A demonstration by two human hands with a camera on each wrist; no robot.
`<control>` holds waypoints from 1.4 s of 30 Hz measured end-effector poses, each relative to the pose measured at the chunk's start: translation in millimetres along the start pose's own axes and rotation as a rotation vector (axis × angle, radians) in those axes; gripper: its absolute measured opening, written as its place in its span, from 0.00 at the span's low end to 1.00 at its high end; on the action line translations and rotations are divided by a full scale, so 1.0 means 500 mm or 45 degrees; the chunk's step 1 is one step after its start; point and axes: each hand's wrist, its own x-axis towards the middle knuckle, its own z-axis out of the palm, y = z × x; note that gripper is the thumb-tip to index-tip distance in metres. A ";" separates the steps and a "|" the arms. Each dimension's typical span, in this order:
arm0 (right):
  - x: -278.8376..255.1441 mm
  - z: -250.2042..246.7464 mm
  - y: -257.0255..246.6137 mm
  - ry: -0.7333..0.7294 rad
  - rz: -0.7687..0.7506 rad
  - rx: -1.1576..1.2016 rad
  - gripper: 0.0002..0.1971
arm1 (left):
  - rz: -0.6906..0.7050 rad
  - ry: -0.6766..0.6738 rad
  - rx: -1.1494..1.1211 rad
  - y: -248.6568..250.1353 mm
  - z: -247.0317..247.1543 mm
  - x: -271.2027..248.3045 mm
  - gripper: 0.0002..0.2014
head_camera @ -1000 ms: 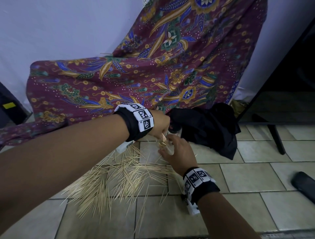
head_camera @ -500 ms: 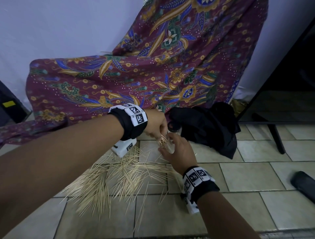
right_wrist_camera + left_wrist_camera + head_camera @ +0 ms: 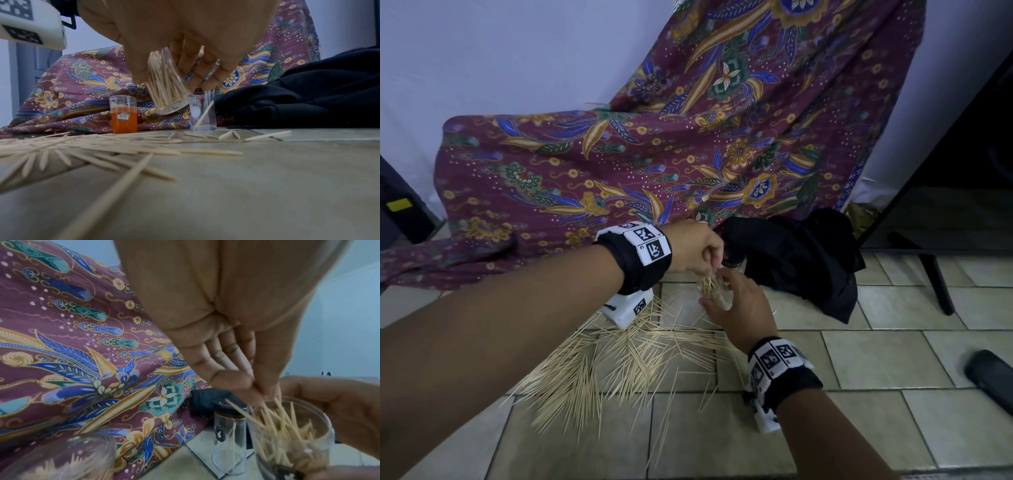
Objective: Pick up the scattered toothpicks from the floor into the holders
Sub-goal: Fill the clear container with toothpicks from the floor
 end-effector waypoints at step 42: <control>0.005 0.015 0.018 -0.041 0.011 0.092 0.27 | 0.262 -0.004 0.487 -0.014 0.019 -0.028 0.10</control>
